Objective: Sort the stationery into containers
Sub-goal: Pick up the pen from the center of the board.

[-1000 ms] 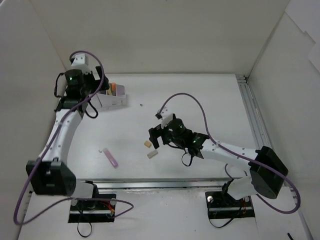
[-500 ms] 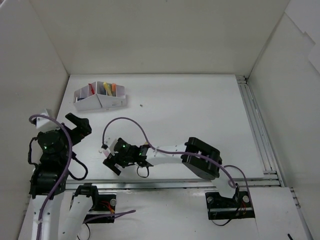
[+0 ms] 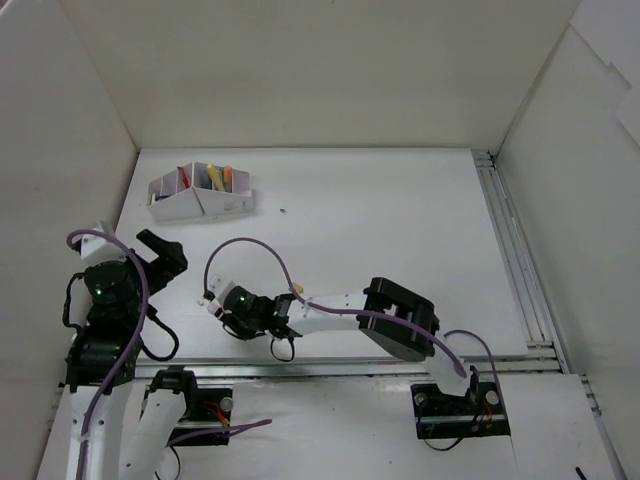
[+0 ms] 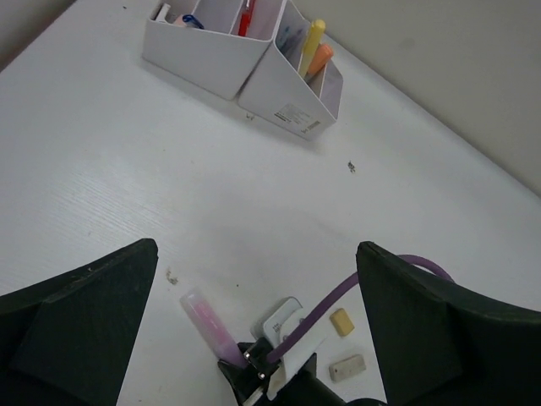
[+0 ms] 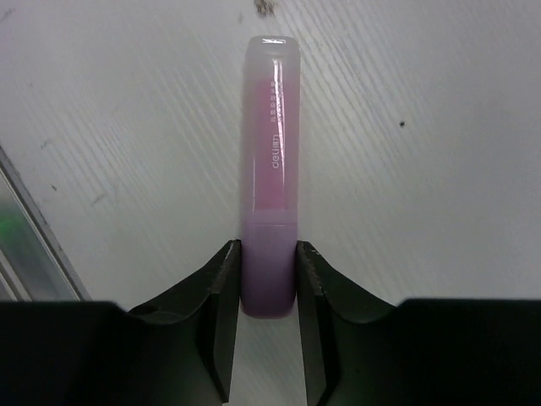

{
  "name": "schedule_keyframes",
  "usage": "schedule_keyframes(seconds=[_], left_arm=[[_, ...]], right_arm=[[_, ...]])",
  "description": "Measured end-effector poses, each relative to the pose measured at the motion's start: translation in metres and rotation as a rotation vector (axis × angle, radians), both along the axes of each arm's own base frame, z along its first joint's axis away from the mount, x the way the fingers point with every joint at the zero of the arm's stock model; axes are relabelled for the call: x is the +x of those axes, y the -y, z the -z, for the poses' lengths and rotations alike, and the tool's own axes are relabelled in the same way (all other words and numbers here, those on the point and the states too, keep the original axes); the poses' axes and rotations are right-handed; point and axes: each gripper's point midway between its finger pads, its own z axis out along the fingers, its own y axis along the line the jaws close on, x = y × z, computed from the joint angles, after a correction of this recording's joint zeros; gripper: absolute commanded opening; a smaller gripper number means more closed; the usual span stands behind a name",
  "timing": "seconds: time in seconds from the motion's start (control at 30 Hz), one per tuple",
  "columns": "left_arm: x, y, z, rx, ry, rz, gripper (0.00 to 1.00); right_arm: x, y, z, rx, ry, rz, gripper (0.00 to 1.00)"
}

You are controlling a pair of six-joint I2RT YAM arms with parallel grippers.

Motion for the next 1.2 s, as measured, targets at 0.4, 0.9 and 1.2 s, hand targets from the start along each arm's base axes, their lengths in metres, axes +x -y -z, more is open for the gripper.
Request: schedule_keyframes(seconds=[0.4,0.9,1.2], left_arm=[[0.037,0.123,0.035,0.182,0.09,0.865,0.99],[-0.014,0.263,0.067,0.487,0.207,1.571,0.99],[-0.004,0.291,0.108,0.653,0.082,1.649,0.84]], right_arm=[[0.017,0.134,-0.089,0.0,-0.329,0.035,0.08],[0.007,0.231,-0.15,0.094,-0.688,0.134,0.08],[0.002,0.231,-0.17,0.137,-0.786,0.104,0.07]])
